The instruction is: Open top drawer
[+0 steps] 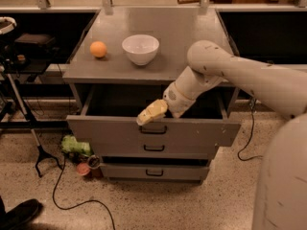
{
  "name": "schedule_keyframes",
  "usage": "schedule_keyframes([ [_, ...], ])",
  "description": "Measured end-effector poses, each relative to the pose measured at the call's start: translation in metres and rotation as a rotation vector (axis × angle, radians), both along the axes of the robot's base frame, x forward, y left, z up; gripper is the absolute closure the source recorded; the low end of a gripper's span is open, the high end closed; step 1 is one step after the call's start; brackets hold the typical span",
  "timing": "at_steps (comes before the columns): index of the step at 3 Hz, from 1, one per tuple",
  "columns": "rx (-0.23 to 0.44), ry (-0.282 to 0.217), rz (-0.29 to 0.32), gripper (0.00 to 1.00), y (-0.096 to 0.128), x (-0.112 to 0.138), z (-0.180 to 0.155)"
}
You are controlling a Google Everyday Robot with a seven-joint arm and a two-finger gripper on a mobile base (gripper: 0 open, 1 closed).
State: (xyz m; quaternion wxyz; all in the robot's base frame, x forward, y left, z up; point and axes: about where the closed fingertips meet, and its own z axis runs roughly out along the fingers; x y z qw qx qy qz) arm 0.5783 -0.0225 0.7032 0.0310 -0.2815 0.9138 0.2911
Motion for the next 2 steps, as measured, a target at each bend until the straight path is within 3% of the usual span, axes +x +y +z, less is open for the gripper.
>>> schedule_keyframes([
  [1,-0.003,0.011,-0.009,0.0,-0.002,-0.001,0.001],
  [2,-0.039,0.103,-0.08,0.0,-0.013,-0.021,0.0],
])
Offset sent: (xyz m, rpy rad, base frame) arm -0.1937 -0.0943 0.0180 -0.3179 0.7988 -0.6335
